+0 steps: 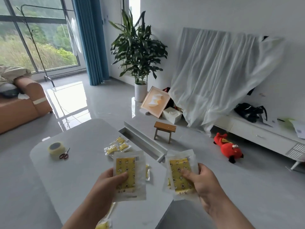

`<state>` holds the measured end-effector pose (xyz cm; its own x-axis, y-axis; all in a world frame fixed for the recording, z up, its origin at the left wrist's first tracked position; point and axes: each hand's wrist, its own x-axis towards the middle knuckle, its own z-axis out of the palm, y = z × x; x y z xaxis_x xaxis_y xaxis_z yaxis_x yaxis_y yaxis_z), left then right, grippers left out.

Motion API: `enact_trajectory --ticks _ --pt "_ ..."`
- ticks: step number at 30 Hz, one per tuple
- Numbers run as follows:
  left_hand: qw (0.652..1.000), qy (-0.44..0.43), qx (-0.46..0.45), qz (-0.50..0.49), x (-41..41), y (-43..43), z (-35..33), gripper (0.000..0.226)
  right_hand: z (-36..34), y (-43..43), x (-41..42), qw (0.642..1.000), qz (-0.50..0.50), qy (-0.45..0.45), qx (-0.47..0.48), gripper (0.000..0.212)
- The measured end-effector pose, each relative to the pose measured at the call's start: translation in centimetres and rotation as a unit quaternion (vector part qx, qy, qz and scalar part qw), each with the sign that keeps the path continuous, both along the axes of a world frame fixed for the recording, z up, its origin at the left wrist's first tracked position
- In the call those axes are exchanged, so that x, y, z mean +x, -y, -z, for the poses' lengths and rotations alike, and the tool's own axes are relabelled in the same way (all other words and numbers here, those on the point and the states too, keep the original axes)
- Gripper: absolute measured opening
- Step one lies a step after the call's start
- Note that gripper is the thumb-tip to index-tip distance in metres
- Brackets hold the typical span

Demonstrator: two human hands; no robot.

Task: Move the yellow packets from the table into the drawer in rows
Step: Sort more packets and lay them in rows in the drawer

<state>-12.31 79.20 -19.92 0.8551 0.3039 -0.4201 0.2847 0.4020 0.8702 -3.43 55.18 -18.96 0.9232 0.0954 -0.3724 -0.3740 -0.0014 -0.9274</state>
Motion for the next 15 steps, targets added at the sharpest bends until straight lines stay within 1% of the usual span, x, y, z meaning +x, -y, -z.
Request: enact_trajectory --ticks 6,10,15 --pt "1.0 0.007 0.022 -0.01 -0.2 6.4 -1.2 0.013 -1.3 7.4 -0.2 1.0 0.014 0.008 0.024 0.024" --pt "0.999 0.008 0.037 -0.033 -0.5 11.2 -1.6 0.015 -2.6 13.1 -0.1 1.0 -0.003 0.016 0.027 0.019" --pt "0.998 0.012 0.031 -0.049 -0.2 17.2 -1.6 0.013 -3.4 20.0 0.5 0.999 -0.018 0.018 0.033 0.018"
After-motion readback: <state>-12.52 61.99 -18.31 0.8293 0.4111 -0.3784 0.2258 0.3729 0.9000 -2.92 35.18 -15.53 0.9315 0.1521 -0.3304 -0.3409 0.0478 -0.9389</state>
